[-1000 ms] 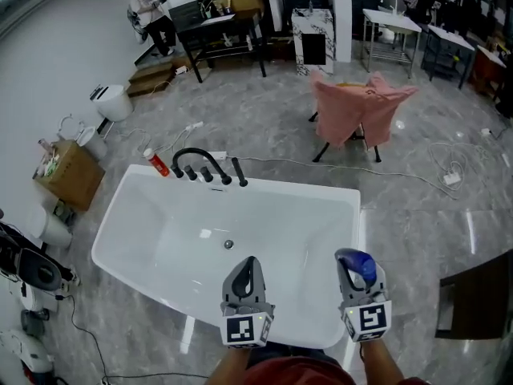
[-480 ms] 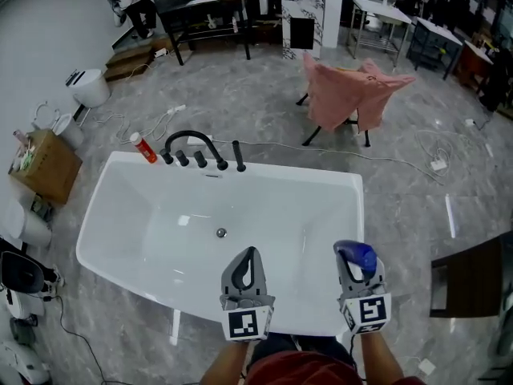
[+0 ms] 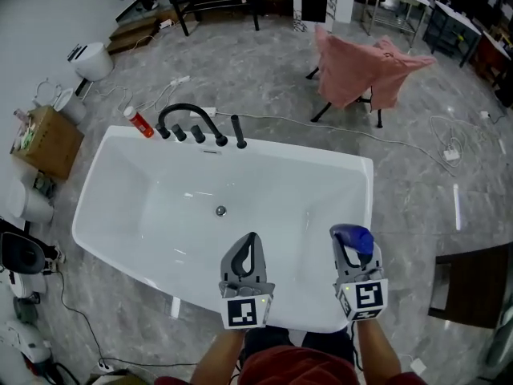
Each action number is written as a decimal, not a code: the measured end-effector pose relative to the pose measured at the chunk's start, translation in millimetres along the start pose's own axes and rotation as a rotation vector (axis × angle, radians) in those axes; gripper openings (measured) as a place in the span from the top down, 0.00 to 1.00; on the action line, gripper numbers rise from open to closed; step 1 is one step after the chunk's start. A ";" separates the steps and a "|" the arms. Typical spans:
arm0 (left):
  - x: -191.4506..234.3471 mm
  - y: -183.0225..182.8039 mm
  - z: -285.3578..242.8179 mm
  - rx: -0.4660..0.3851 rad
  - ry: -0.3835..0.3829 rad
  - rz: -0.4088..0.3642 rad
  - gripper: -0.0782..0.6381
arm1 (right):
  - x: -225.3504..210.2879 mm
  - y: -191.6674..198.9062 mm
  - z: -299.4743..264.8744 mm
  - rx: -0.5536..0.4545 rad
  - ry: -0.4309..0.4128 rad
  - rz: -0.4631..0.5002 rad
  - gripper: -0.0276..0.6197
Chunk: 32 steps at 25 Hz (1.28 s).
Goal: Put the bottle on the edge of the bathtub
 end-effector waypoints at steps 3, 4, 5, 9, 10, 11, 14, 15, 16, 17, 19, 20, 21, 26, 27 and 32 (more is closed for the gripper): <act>-11.3 20.4 -24.9 0.002 -0.047 0.000 0.88 | -20.0 17.2 -20.4 0.018 -0.050 0.007 0.73; -14.8 27.7 -32.4 0.007 -0.063 0.000 0.88 | -26.1 23.5 -28.3 0.026 -0.069 0.011 0.73; -18.2 35.2 -39.6 0.015 -0.074 -0.005 0.88 | -32.3 30.3 -37.0 0.034 -0.087 0.013 0.73; -32.9 59.5 -67.7 0.030 -0.108 0.006 0.88 | -57.7 60.7 -75.6 0.076 -0.137 0.014 0.73; -35.2 66.4 -73.2 0.038 -0.113 0.012 0.88 | -63.1 68.9 -85.7 0.087 -0.145 0.016 0.73; -36.8 73.1 -78.6 0.046 -0.117 0.016 0.88 | -67.9 77.7 -95.7 0.098 -0.153 0.018 0.73; -39.4 86.0 -93.7 0.048 -0.132 0.031 0.88 | -78.8 101.5 -123.6 0.124 -0.174 0.014 0.73; -39.8 90.5 -96.8 0.054 -0.140 0.031 0.88 | -82.1 108.2 -131.4 0.131 -0.183 0.016 0.73; -40.0 96.0 -99.3 0.064 -0.150 0.033 0.88 | -85.1 115.3 -138.7 0.140 -0.192 0.020 0.73; -39.3 102.3 -101.9 0.075 -0.158 0.034 0.88 | -87.4 123.2 -146.0 0.148 -0.201 0.024 0.73; -35.9 115.9 -108.0 0.092 -0.165 0.038 0.88 | -88.7 138.5 -161.8 0.155 -0.210 0.022 0.73; -33.9 123.8 -110.1 0.105 -0.163 0.040 0.88 | -87.8 144.8 -169.5 0.156 -0.209 0.014 0.73; -31.7 131.7 -112.0 0.116 -0.153 0.037 0.88 | -86.3 151.5 -177.2 0.160 -0.209 0.006 0.73; -17.2 176.4 -120.6 0.247 -0.172 0.070 0.88 | -75.8 182.8 -214.0 0.183 -0.221 0.009 0.73; -15.9 184.5 -122.8 0.268 -0.178 0.085 0.88 | -75.2 187.2 -221.8 0.186 -0.223 0.012 0.73; -4.1 208.8 -131.0 0.294 -0.188 0.088 0.88 | -68.3 208.7 -266.9 0.192 -0.225 0.022 0.73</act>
Point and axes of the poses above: the fingertips, and each gripper's own axes: z backward along the fingers, x to its left, y out of its underside, the point moved 6 cm from there along z, backward along the fingers, and after that the axes turned 6 degrees about z, right-handed, at the moved point
